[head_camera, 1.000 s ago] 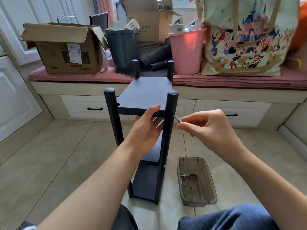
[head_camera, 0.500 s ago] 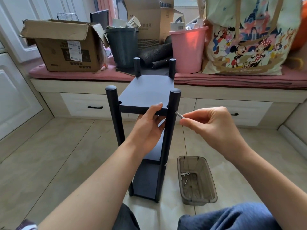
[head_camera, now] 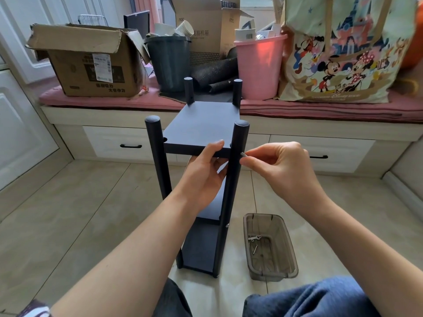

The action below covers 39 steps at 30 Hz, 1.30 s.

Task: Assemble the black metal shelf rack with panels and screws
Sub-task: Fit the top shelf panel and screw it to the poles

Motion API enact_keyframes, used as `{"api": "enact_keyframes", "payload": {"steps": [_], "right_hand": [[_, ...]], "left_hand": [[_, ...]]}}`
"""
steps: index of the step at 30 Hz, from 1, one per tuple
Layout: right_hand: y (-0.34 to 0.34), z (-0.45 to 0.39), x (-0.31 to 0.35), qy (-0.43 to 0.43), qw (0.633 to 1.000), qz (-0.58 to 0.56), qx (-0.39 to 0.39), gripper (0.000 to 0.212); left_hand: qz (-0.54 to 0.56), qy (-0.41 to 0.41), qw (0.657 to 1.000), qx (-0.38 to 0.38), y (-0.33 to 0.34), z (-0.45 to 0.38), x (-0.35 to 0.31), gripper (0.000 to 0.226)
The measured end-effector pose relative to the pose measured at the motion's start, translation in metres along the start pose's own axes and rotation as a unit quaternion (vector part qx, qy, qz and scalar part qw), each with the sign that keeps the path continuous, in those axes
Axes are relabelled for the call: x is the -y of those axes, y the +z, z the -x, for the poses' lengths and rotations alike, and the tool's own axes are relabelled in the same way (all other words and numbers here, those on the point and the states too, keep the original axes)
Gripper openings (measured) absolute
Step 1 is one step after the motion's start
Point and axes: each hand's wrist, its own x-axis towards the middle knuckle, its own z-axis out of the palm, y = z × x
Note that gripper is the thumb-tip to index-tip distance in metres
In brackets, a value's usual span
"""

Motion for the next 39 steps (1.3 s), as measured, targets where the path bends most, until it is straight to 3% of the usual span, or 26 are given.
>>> {"api": "enact_keyframes", "payload": {"steps": [18, 31, 39], "right_hand": [[0.0075, -0.0026, -0.0016, -0.002, 0.999, -0.019, -0.035, 0.013], [0.009, -0.0031, -0.0032, -0.016, 0.999, -0.013, -0.029, 0.011], [0.0092, -0.0021, -0.0024, -0.014, 0.999, -0.013, -0.028, 0.012]], "left_hand": [[0.033, 0.017, 0.999, -0.002, -0.0051, -0.0052, 0.0037, 0.01], [0.051, 0.028, 0.998, -0.006, -0.0067, -0.009, 0.0053, 0.007], [0.05, 0.031, 0.998, 0.002, -0.0059, -0.008, 0.004, 0.017]]}}
